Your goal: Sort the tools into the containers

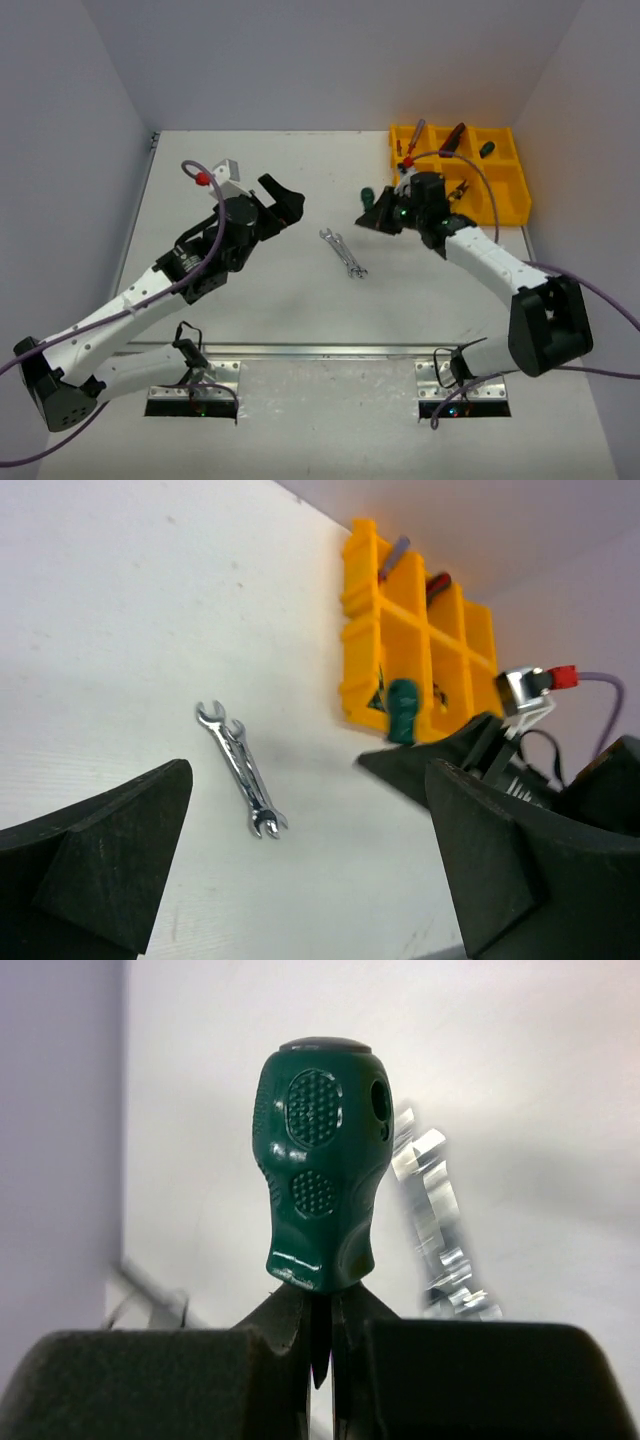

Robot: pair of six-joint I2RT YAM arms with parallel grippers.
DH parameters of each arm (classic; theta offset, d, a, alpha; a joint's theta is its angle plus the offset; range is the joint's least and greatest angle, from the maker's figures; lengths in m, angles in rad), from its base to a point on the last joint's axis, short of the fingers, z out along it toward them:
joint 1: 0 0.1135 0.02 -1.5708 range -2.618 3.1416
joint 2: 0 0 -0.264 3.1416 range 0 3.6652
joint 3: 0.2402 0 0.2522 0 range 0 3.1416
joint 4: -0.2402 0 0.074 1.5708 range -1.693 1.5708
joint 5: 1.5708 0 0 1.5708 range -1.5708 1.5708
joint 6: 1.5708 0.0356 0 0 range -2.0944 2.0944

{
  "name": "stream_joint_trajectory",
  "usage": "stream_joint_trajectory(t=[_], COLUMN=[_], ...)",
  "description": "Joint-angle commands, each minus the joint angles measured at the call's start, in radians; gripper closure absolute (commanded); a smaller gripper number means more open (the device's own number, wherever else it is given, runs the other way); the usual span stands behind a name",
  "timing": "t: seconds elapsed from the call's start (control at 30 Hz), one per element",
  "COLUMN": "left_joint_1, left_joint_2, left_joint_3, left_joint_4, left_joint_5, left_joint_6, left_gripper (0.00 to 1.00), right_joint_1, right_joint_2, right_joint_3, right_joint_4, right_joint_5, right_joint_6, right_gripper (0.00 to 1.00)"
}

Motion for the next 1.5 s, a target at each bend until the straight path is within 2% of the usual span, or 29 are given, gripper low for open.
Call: stream_joint_trajectory(t=[0.0, 0.1, 0.17, 0.37, 0.47, 0.5, 0.6, 0.67, 0.8, 1.1, 1.13, 1.17, 1.27, 1.33, 1.47], left_joint_1=[-0.007, -0.006, -0.007, -0.007, -0.007, -0.007, -0.007, -0.007, -0.008, -0.007, -0.009, -0.008, -0.008, -0.007, -0.007], left_joint_2=[-0.138, -0.239, -0.269, -0.33, -0.34, -0.343, -0.343, -0.342, -0.372, -0.414, -0.414, -0.416, -0.421, -0.428, -0.428], left_joint_3=[0.046, -0.002, -0.026, -0.095, -0.125, -0.128, -0.137, -0.134, -0.141, -0.148, -0.148, -0.147, -0.149, -0.149, -0.15], left_joint_4=[-0.35, -0.374, -0.376, -0.391, -0.375, -0.363, -0.332, -0.339, -0.338, -0.333, -0.333, -0.334, -0.334, -0.333, -0.331], left_joint_5=[-0.206, -0.142, -0.11, -0.083, -0.063, -0.02, 0.003, 0.003, -0.002, -0.011, -0.012, -0.01, -0.008, -0.008, -0.008], left_joint_6=[0.024, 0.108, 0.153, 0.28, 0.292, 0.303, 0.315, 0.314, 0.31, 0.303, 0.303, 0.303, 0.303, 0.303, 0.303], left_gripper=[0.0, 0.0, 0.0, 0.0, 0.0, 0.0, 0.0, 0.0, 0.0, 0.0, 0.0, 0.0, 0.0, 0.0, 0.0], right_joint_1=[-0.29, -0.393, -0.469, -0.508, -0.518, -0.517, -0.524, -0.534, -0.549, -0.552, -0.552, -0.551, -0.551, -0.551, -0.551], right_joint_2=[0.128, 0.385, 0.487, 0.878, 0.995, 1.006, 1.0, 1.016, 1.054, 1.047, 1.044, 1.04, 1.038, 1.036, 1.03], right_joint_3=[0.326, 0.663, 0.804, 1.379, 1.516, 1.524, 1.433, 1.446, 1.482, 1.448, 1.442, 1.436, 1.432, 1.427, 1.425], right_joint_4=[-0.281, -0.414, -0.496, -0.61, -0.593, -0.582, -0.477, -0.453, -0.449, -0.403, -0.397, -0.392, -0.393, -0.392, -0.397], right_joint_5=[0.319, 0.459, 0.506, 0.689, 0.757, 0.815, 0.844, 0.827, 0.823, 0.854, 0.863, 0.864, 0.863, 0.868, 0.868], right_joint_6=[-0.11, -0.195, -0.218, -0.366, -0.417, -0.442, -0.484, -0.494, -0.542, -0.62, -0.622, -0.625, -0.628, -0.632, -0.624], right_gripper=[1.0, 1.0, 1.0, 1.0, 1.0, 1.0, 1.0, 1.0, 0.99, 0.95, 0.9, 0.75, 0.61, 0.45, 0.36])
